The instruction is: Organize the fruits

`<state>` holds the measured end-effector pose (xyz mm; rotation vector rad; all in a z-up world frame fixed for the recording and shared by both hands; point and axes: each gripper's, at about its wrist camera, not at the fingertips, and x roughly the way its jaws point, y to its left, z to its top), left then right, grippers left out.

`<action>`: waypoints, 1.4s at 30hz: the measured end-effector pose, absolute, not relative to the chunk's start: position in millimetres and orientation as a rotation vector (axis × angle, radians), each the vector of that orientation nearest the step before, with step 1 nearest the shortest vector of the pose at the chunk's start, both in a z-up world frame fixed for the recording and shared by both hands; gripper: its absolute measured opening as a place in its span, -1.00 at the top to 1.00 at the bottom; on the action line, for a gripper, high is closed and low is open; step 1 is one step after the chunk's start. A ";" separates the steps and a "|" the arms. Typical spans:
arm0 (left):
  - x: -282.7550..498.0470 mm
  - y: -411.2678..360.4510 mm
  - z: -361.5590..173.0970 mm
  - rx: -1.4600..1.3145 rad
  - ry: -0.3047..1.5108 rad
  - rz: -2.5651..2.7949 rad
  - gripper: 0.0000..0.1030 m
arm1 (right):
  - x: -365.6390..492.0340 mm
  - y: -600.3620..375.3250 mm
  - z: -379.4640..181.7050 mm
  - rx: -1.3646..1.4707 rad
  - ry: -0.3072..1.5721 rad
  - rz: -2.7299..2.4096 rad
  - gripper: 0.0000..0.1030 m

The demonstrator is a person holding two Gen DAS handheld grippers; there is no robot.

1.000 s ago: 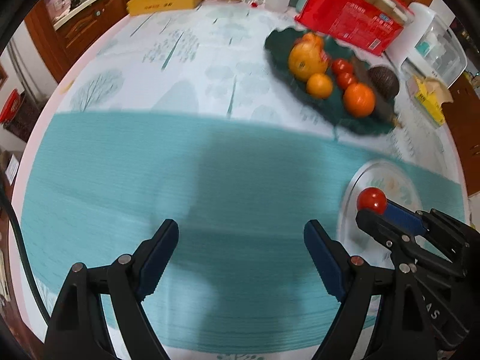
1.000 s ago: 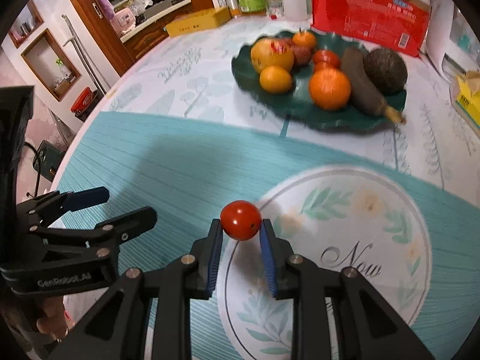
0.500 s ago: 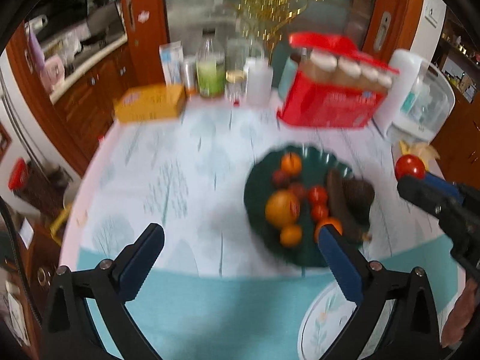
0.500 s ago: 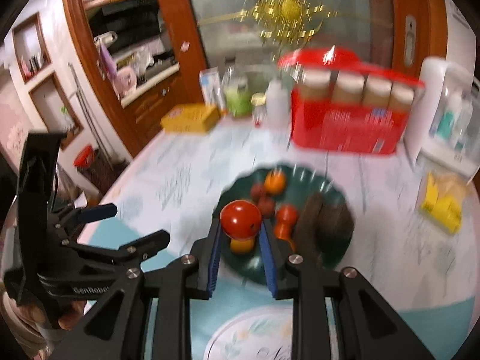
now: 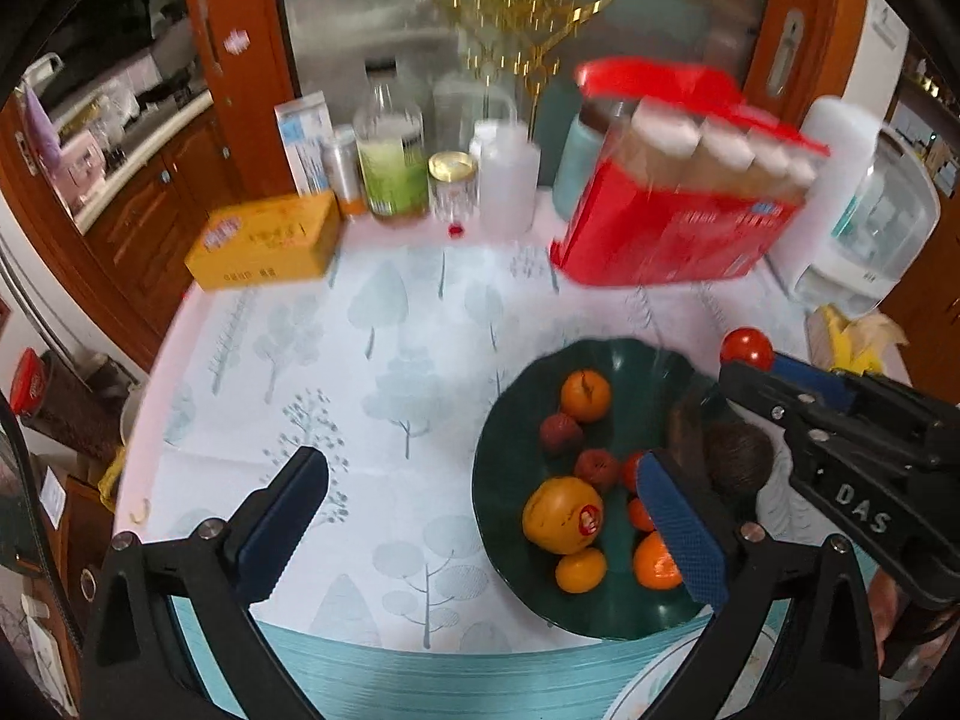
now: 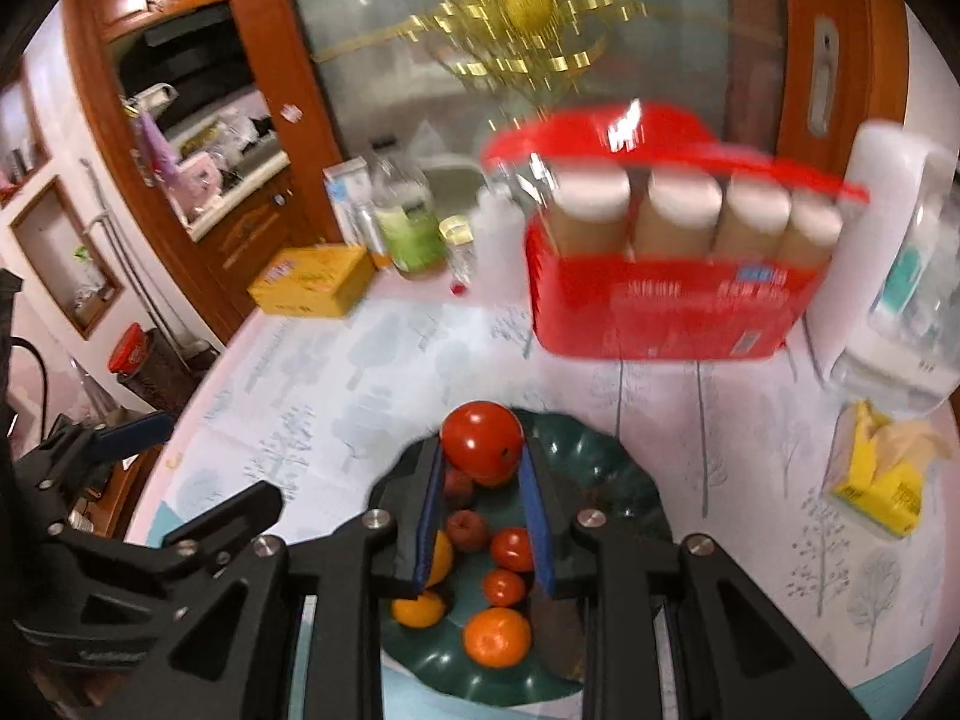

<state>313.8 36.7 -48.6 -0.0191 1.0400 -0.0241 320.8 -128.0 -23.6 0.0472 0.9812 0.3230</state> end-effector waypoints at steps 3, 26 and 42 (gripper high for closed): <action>325.1 37.2 -77.7 -0.041 1.091 -0.029 -0.98 | 331.0 -129.5 -59.6 0.065 1.055 0.309 0.51; 318.7 43.6 -124.5 -0.089 1.209 -0.021 -0.98 | 336.5 -133.3 -107.7 0.141 1.196 0.311 0.46; 231.3 16.8 -45.9 -0.087 1.090 -0.055 -0.98 | 242.3 -172.5 -24.3 0.072 1.043 0.285 0.46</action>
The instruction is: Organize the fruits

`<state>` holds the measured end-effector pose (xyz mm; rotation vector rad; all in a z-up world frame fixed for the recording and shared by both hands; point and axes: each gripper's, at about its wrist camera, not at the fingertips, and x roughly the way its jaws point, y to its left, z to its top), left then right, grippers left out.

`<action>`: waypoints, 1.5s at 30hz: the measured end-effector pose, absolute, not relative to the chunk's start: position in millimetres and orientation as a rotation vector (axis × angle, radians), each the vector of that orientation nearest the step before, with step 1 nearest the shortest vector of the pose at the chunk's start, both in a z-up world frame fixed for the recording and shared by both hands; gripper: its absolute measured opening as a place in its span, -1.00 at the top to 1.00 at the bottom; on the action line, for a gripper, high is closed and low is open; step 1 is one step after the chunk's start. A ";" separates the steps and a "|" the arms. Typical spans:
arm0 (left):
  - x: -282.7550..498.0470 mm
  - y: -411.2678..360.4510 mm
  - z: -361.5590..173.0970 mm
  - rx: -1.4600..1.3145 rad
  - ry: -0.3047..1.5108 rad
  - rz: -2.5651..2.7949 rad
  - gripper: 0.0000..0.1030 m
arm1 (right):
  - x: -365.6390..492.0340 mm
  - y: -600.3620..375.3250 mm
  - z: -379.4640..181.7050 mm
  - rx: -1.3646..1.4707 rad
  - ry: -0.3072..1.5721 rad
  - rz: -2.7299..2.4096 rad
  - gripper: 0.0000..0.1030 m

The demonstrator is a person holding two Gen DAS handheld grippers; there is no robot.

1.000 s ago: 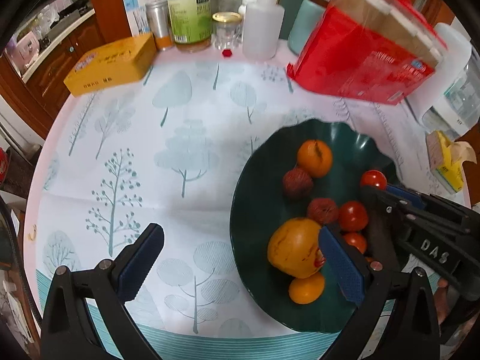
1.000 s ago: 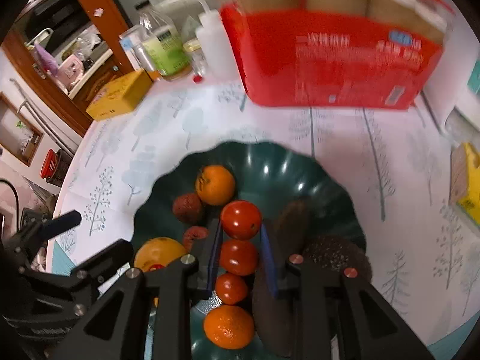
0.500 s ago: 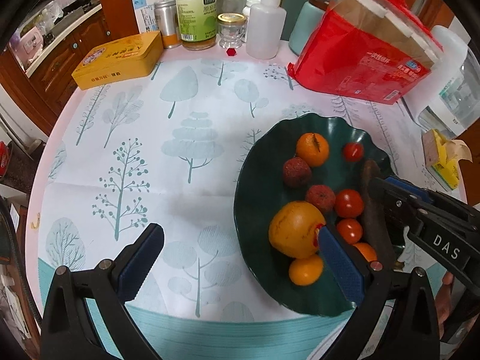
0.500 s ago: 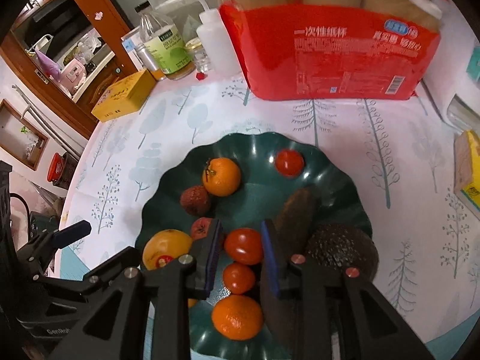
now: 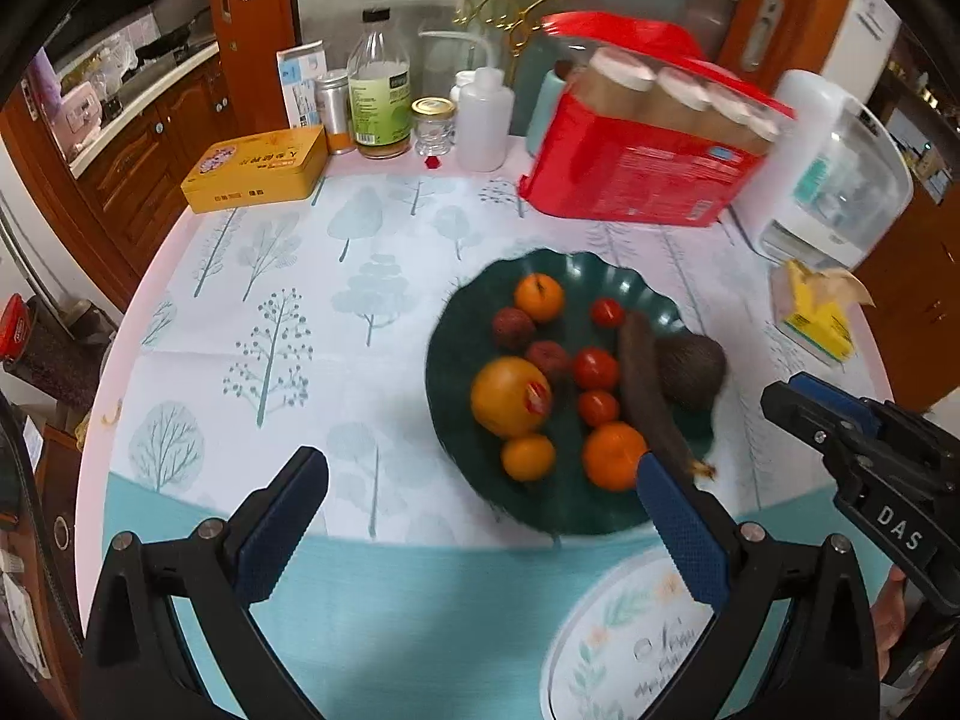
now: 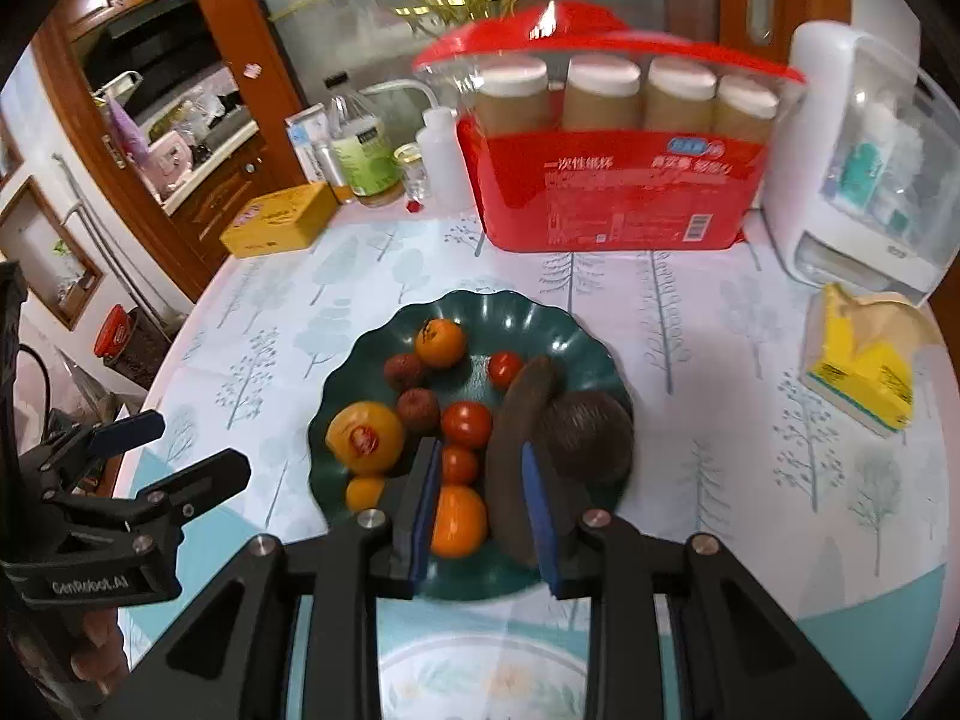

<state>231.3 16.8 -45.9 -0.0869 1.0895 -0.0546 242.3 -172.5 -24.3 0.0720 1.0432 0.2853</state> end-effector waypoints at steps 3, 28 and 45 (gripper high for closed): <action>201.9 4.0 -37.0 -0.082 1.086 -0.072 -0.99 | 211.7 -183.0 -12.1 0.066 1.027 0.283 0.46; 40.0 -41.1 45.3 -0.068 1.011 -0.040 -0.98 | 40.0 -209.6 63.8 0.059 0.939 0.153 -0.01; 38.9 -32.2 43.5 -0.087 1.019 -0.019 -0.98 | 29.2 -202.6 66.8 0.080 0.950 0.145 -0.01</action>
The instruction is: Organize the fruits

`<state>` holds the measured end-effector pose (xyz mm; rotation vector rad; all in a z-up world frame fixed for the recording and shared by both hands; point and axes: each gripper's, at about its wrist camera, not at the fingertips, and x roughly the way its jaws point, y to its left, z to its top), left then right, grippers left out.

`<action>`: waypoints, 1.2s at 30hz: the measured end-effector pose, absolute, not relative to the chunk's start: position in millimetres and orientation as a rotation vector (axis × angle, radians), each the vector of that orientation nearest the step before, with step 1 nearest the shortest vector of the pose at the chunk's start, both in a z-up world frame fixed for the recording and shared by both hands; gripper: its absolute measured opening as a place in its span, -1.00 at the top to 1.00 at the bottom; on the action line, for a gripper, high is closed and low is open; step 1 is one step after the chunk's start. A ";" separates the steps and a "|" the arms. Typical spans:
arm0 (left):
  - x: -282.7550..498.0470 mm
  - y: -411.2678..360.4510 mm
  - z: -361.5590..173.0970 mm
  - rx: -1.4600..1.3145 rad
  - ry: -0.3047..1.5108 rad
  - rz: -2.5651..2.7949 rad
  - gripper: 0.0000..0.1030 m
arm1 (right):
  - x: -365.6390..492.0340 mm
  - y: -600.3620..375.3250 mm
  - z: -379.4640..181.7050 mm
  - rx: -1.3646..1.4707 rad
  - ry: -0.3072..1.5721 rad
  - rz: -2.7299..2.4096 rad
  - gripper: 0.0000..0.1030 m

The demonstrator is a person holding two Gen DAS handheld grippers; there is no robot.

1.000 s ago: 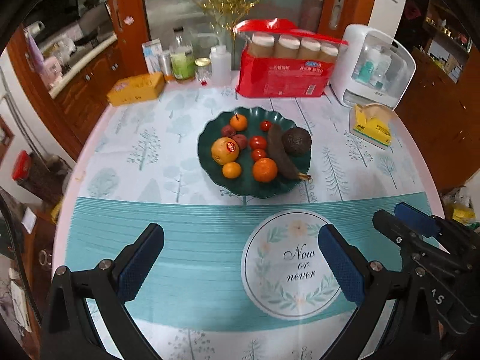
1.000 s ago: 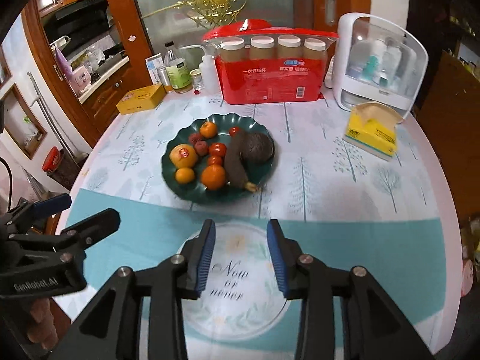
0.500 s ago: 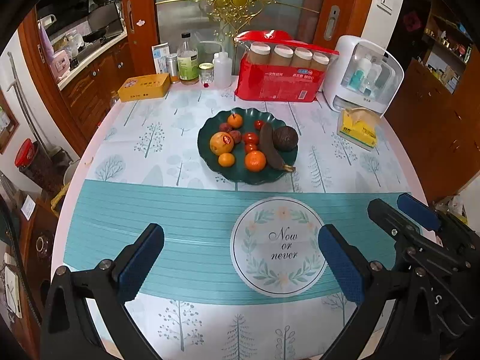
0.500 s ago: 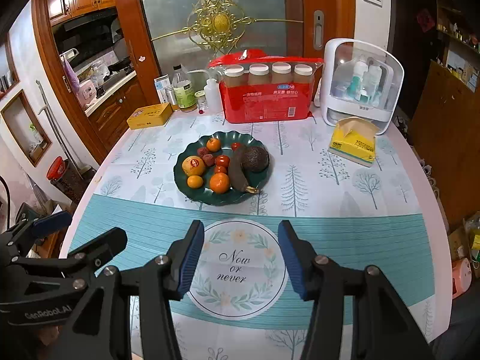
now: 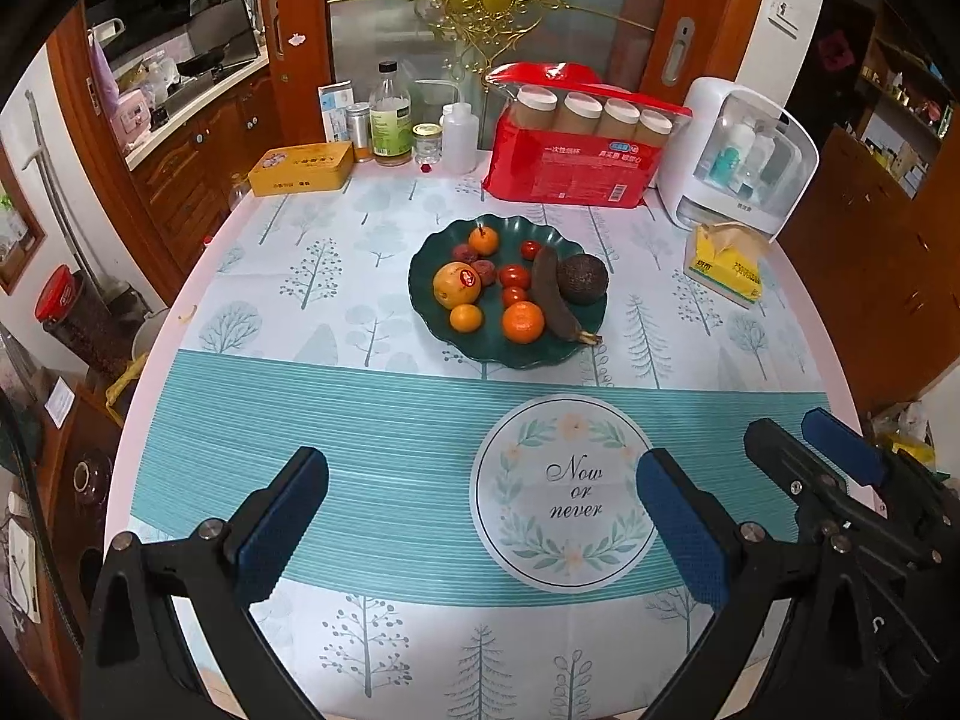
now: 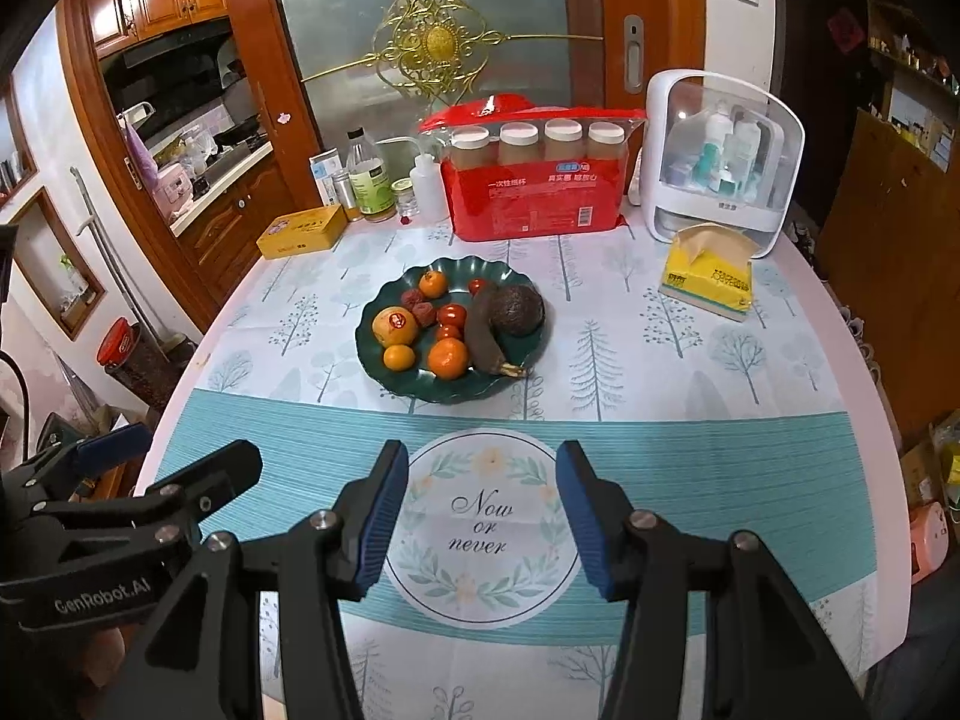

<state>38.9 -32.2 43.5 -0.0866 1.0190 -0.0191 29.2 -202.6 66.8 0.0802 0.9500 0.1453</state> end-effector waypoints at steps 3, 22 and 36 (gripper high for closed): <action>37.9 -33.2 43.7 -0.085 1.015 -0.018 -0.98 | 28.6 -202.1 67.1 0.074 0.951 0.146 -0.01; 27.0 -46.0 44.2 -0.031 1.018 -0.043 -0.98 | 18.4 -214.7 61.8 0.076 0.959 0.117 -0.01; 23.6 -53.0 42.4 -0.004 1.022 -0.045 -0.98 | 14.4 -221.1 57.9 0.091 0.952 0.103 -0.01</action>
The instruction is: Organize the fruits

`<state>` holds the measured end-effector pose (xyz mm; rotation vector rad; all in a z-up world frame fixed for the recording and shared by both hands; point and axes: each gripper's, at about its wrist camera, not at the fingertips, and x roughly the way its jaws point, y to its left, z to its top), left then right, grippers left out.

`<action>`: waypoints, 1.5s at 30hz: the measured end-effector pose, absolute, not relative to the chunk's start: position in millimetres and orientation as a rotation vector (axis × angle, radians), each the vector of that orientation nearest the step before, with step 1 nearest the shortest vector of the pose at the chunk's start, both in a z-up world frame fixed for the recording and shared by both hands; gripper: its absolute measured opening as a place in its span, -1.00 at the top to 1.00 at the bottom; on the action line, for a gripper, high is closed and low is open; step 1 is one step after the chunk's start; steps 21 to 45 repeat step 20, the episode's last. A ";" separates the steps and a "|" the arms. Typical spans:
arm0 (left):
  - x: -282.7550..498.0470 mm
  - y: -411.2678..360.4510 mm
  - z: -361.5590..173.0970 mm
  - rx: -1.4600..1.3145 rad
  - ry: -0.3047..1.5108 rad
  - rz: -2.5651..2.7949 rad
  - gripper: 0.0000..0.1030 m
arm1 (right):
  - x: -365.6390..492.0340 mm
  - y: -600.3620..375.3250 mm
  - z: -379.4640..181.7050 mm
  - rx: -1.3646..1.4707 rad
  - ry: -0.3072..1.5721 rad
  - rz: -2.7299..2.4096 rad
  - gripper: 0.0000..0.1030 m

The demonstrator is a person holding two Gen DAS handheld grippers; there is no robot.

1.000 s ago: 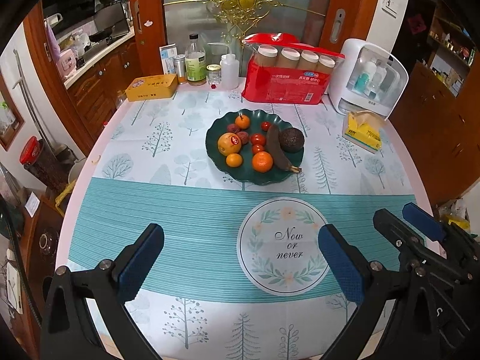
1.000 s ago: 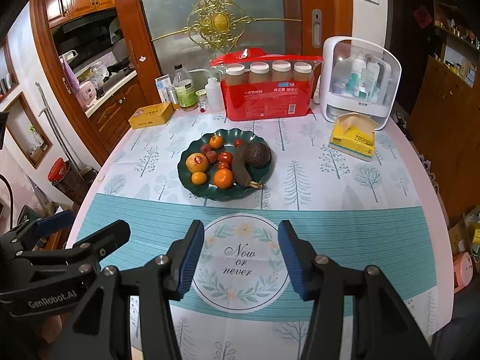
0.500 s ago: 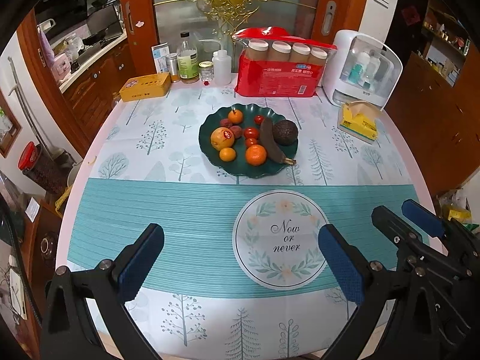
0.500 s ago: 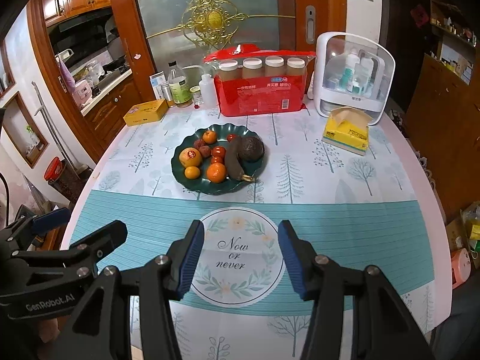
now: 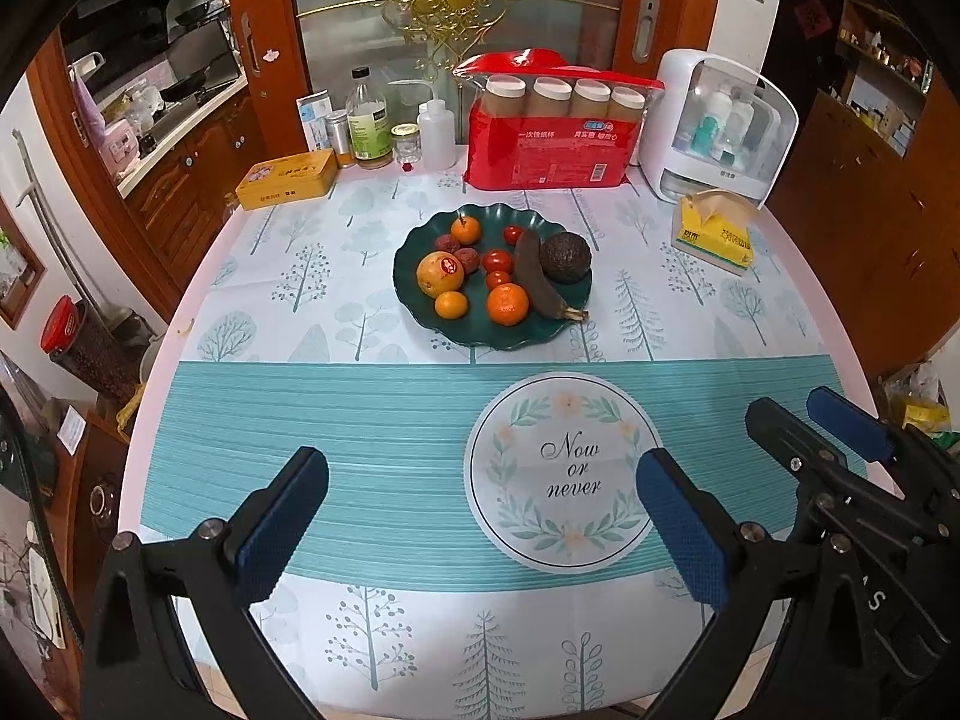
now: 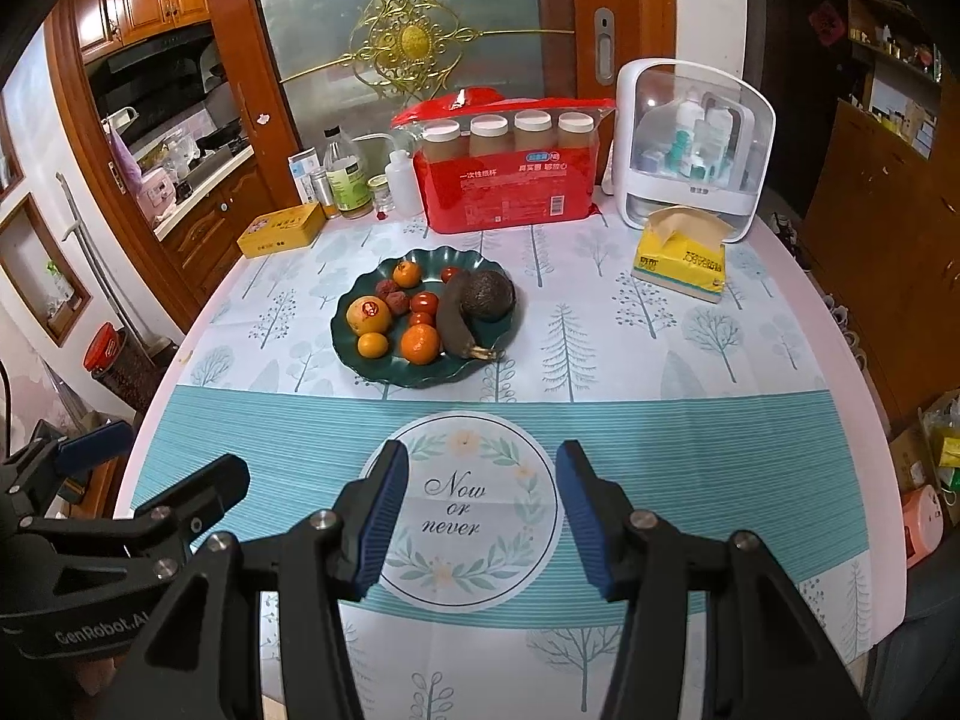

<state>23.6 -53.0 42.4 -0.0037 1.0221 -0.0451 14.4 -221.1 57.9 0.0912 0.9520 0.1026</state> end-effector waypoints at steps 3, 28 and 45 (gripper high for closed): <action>21.1 -52.9 42.1 -0.005 1.025 -0.042 -0.98 | 14.2 -221.0 57.9 0.089 0.952 0.101 -0.01; 20.6 -43.7 37.8 0.001 1.044 -0.044 -0.98 | 12.0 -220.6 55.5 0.087 0.957 0.095 -0.01; 20.6 -43.7 37.8 0.001 1.044 -0.044 -0.98 | 12.0 -220.6 55.5 0.087 0.957 0.095 -0.01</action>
